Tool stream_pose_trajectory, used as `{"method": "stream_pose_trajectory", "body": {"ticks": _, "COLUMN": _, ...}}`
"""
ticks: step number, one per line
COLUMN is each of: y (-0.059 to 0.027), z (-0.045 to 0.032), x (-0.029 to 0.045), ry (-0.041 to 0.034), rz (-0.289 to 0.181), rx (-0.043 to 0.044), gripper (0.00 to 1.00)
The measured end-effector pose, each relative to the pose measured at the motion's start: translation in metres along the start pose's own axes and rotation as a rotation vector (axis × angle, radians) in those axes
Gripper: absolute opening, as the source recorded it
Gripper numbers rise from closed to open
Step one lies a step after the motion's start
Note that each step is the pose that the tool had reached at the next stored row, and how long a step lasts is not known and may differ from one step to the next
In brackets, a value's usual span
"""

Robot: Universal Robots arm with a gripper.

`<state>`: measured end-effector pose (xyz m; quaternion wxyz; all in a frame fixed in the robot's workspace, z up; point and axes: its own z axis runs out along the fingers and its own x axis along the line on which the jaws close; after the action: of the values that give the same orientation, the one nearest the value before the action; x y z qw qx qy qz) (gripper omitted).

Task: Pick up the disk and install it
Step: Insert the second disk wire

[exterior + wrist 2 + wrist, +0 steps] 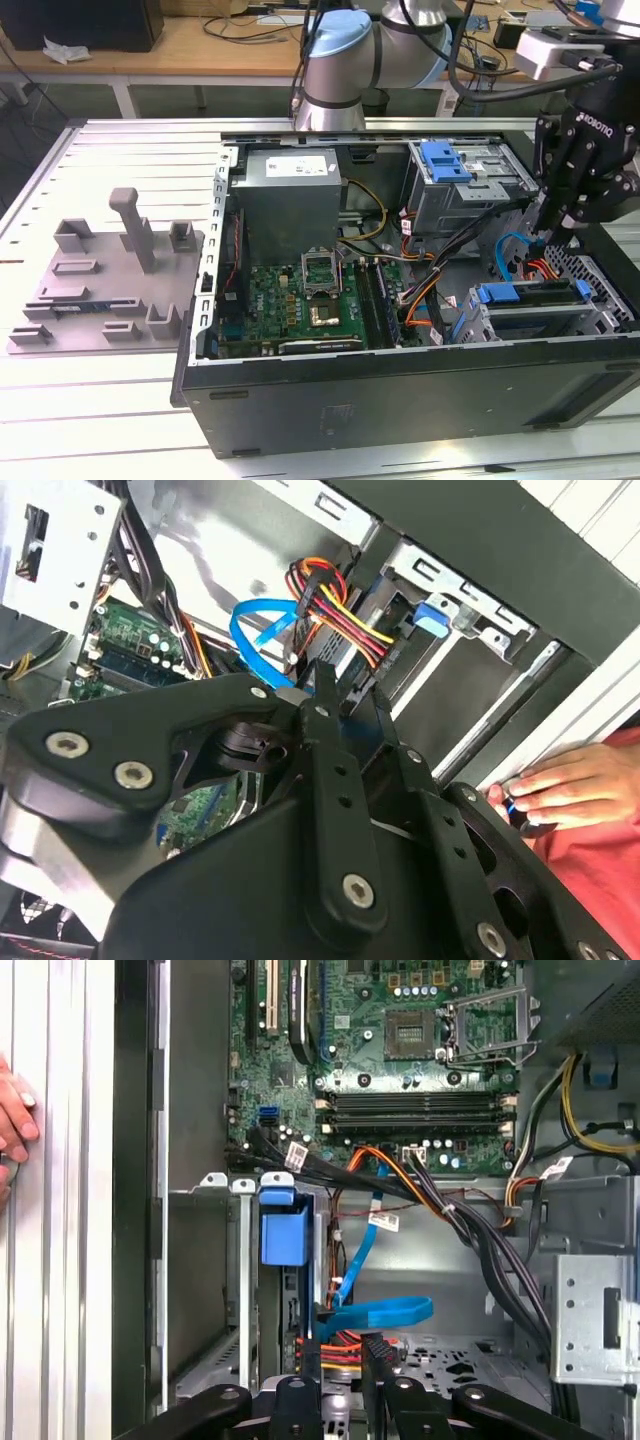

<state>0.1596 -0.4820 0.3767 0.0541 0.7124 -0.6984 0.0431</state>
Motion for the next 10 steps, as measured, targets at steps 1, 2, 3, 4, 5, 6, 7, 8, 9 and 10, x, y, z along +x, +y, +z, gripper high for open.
{"method": "stream_pose_trajectory", "body": {"ticks": 1, "y": 0.0013, "z": 0.0002, "x": 0.0008, "ry": 0.0000, "rz": 0.000, "rx": 0.0001, "gripper": 0.30}}
{"method": "stream_pose_trajectory", "body": {"ticks": 2, "y": 0.0018, "z": 0.0003, "x": 0.0013, "ry": -0.0002, "rz": 0.000, "rx": 0.0001, "gripper": 0.30}}
{"method": "stream_pose_trajectory", "body": {"ticks": 3, "y": 0.0029, "z": 0.0005, "x": 0.0027, "ry": -0.0012, "rz": 0.000, "rx": 0.0001, "gripper": 0.30}}
{"method": "stream_pose_trajectory", "body": {"ticks": 4, "y": 0.0030, "z": 0.0007, "x": 0.0038, "ry": -0.0025, "rz": 0.000, "rx": 0.0001, "gripper": 0.30}}
{"method": "stream_pose_trajectory", "body": {"ticks": 5, "y": 0.0030, "z": 0.0008, "x": 0.0042, "ry": -0.0029, "rz": -0.001, "rx": 0.0002, "gripper": 0.30}}
{"method": "stream_pose_trajectory", "body": {"ticks": 6, "y": 0.0030, "z": 0.0008, "x": 0.0046, "ry": -0.0031, "rz": -0.001, "rx": 0.0001, "gripper": 0.30}}
{"method": "stream_pose_trajectory", "body": {"ticks": 7, "y": 0.0027, "z": 0.0009, "x": 0.0050, "ry": -0.0032, "rz": 0.000, "rx": 0.0002, "gripper": 0.30}}
{"method": "stream_pose_trajectory", "body": {"ticks": 8, "y": 0.0014, "z": 0.0009, "x": 0.0052, "ry": -0.0037, "rz": 0.000, "rx": 0.0002, "gripper": 0.30}}
{"method": "stream_pose_trajectory", "body": {"ticks": 9, "y": -0.0006, "z": 0.0008, "x": 0.0053, "ry": -0.0040, "rz": -0.001, "rx": 0.0002, "gripper": 0.30}}
{"method": "stream_pose_trajectory", "body": {"ticks": 10, "y": -0.0035, "z": 0.0008, "x": 0.0054, "ry": -0.0045, "rz": -0.001, "rx": 0.0003, "gripper": 0.30}}
